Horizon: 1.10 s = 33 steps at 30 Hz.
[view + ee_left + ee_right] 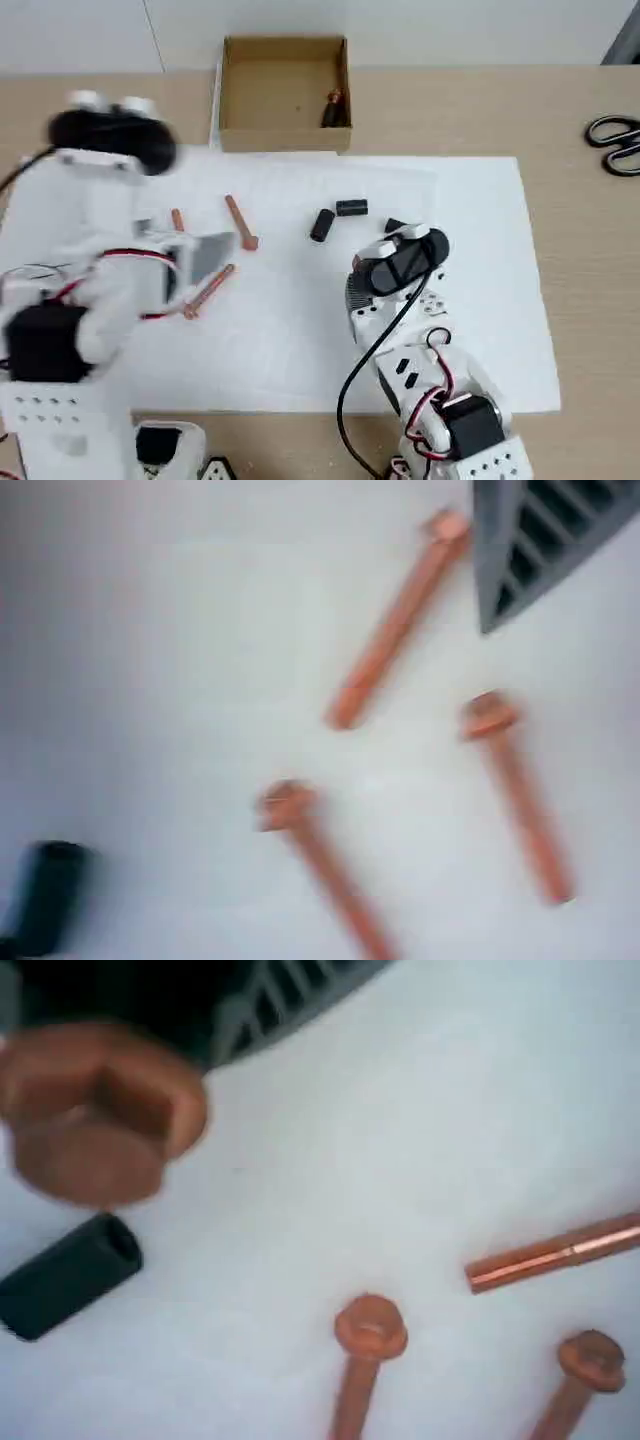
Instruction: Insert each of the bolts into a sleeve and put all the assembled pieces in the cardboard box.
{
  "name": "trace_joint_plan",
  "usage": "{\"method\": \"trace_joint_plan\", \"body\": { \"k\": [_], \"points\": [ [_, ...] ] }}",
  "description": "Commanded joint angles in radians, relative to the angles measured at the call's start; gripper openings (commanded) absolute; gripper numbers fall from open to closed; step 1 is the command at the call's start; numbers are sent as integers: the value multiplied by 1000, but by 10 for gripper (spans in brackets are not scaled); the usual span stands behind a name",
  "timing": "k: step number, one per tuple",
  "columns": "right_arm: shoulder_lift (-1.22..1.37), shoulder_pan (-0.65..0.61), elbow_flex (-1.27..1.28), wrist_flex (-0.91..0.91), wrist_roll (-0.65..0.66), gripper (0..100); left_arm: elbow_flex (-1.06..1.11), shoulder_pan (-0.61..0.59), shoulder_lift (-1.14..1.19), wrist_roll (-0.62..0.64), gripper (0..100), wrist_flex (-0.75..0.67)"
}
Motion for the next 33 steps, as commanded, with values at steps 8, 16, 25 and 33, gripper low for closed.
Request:
{"method": "trace_joint_plan", "body": {
  "k": [8,16,25,33],
  "points": [
    [535,56,-563,-42,28,3,-39,-178,-12,-58,324,43],
    [1236,117,-1099,-262,26,3,-30,-178,-12,-58,324,57],
    [1761,117,-1545,-558,26,3,27,-180,-12,-58,324,57],
    [2060,111,-1717,-806,29,4,27,-180,-14,-58,324,57]
  ]
}}
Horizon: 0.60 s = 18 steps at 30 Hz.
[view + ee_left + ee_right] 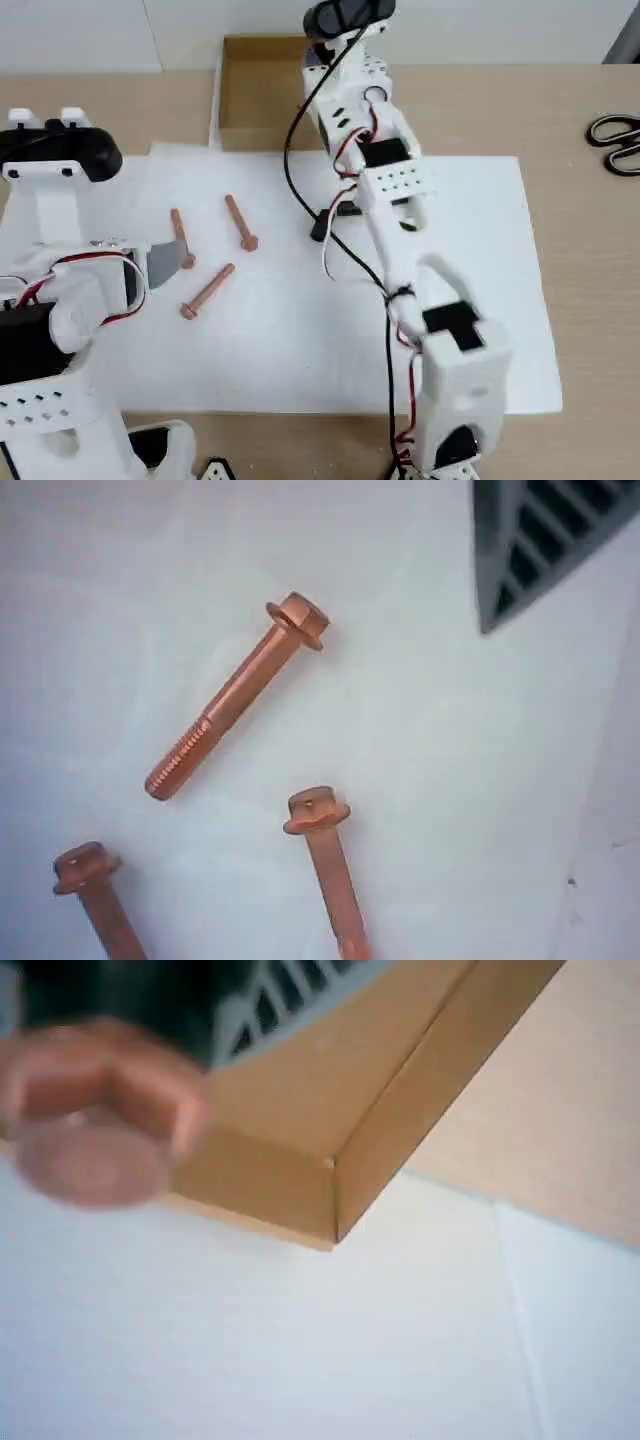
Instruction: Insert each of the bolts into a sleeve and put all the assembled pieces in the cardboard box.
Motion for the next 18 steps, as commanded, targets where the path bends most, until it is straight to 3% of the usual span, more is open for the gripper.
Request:
{"method": "trace_joint_plan", "body": {
  "k": [1,18],
  "points": [
    [82,1,-124,-93,15,4,-1,-5,-14,-6,324,17],
    [515,1,-437,-97,11,5,-1,-5,-12,-6,324,17]
  ]
}}
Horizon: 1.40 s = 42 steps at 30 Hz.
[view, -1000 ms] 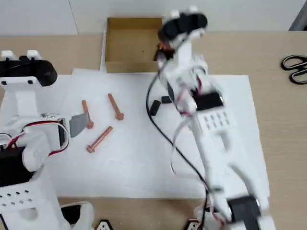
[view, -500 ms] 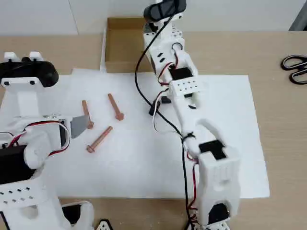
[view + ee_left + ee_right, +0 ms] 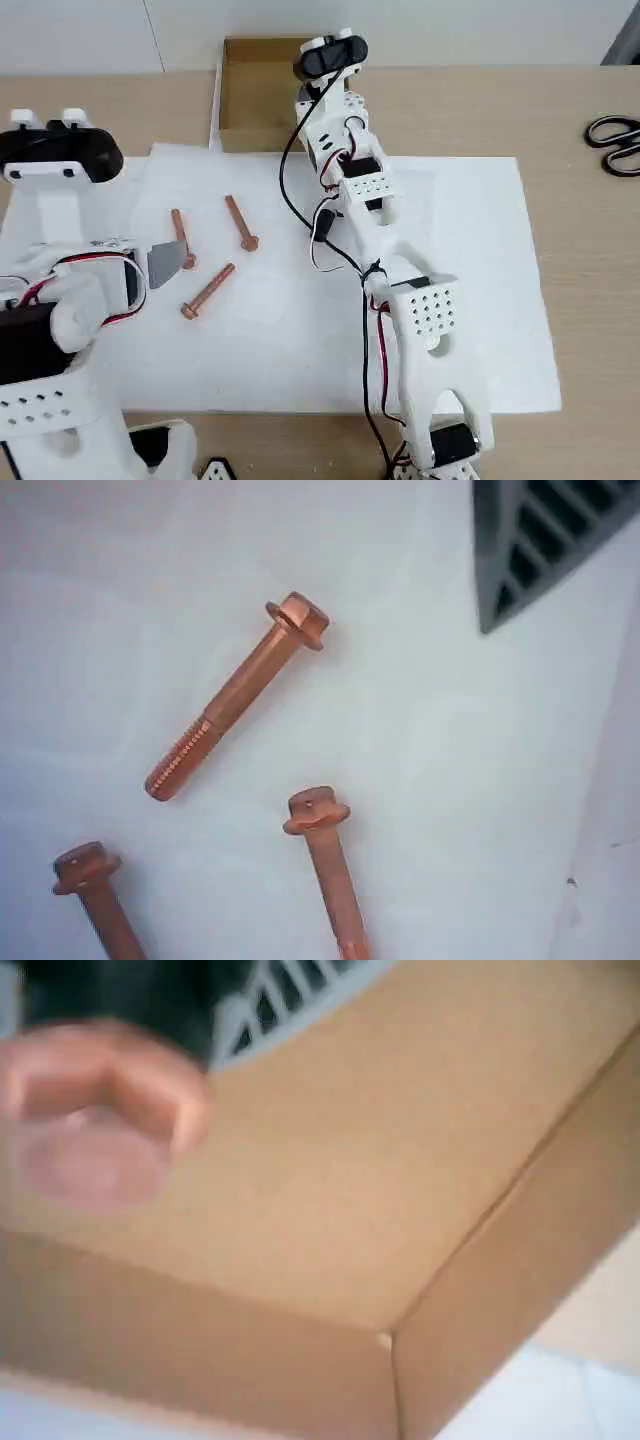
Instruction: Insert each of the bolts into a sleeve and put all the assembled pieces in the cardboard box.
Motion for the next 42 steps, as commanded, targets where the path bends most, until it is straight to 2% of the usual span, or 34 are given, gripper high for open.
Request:
{"method": "trace_joint_plan", "body": {
  "k": [1,9,15,27,31,42],
  "points": [
    [-2,1,-78,-28,5,5,-1,-3,-12,-6,324,17],
    [36,2,-78,-27,-43,9,2,0,-12,-6,324,17],
    [50,2,-77,24,-74,147,41,-2,-12,-6,324,15],
    [-19,13,-104,65,-71,151,41,2,-12,-6,324,12],
    [-151,16,-104,199,-72,151,41,2,-12,-6,324,12],
    [-591,28,-104,776,-74,151,39,2,-12,-6,324,11]
  ]
}}
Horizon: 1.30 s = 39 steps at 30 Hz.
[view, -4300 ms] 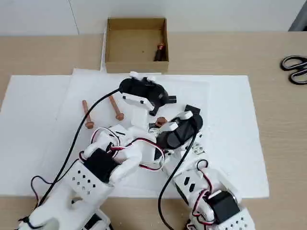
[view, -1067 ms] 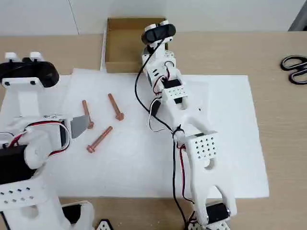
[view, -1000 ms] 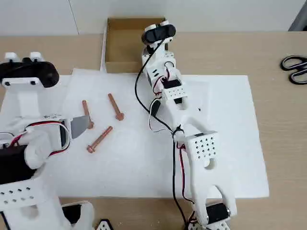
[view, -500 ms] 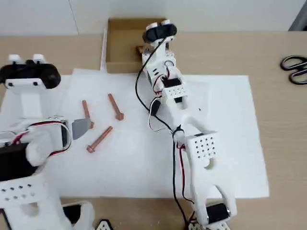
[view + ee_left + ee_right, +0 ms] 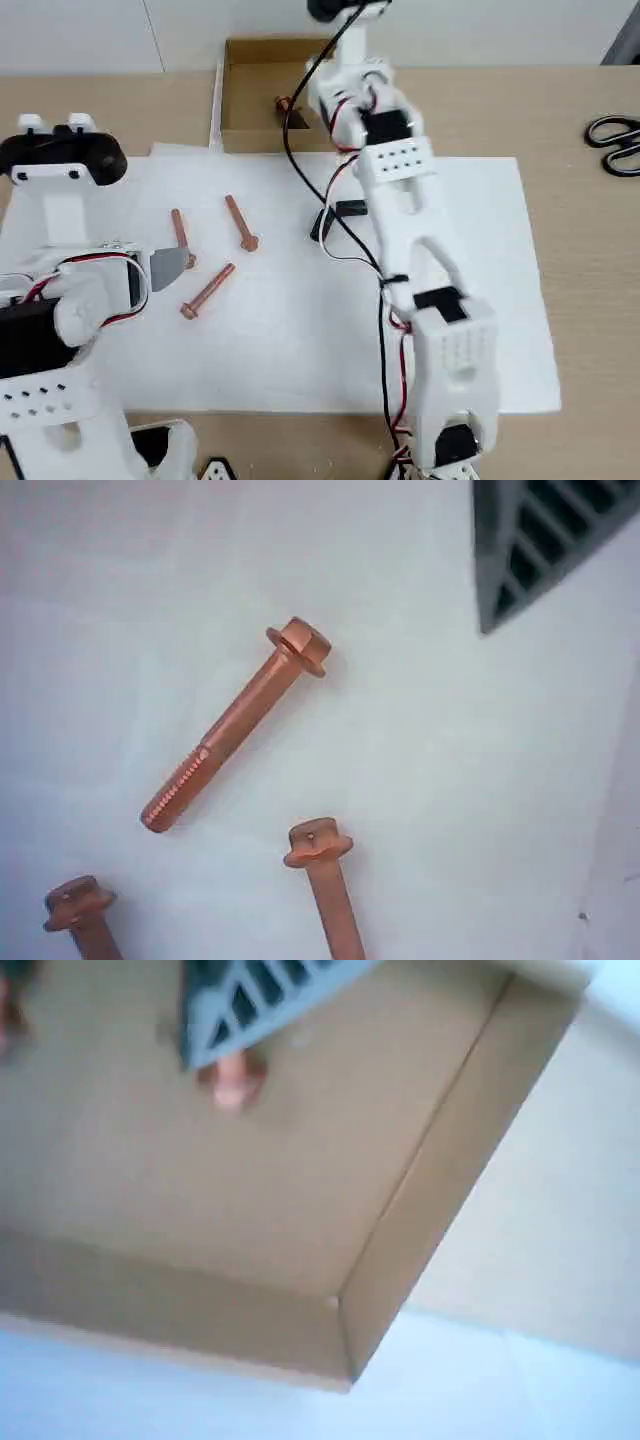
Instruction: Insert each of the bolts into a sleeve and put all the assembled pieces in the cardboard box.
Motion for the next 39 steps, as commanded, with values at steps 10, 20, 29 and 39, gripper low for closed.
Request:
{"method": "trace_joint_plan", "body": {
  "k": [10,20,29,39],
  "points": [
    [-234,-21,-46,661,-18,151,2,2,-9,-8,324,11],
    [-53,-99,-46,783,-437,151,101,2,-11,-11,324,11],
    [70,-176,-46,782,-443,151,202,-5,-12,-12,324,-3],
    [160,-173,-46,774,-443,151,203,-5,-12,-14,324,-3]
  ]
}}
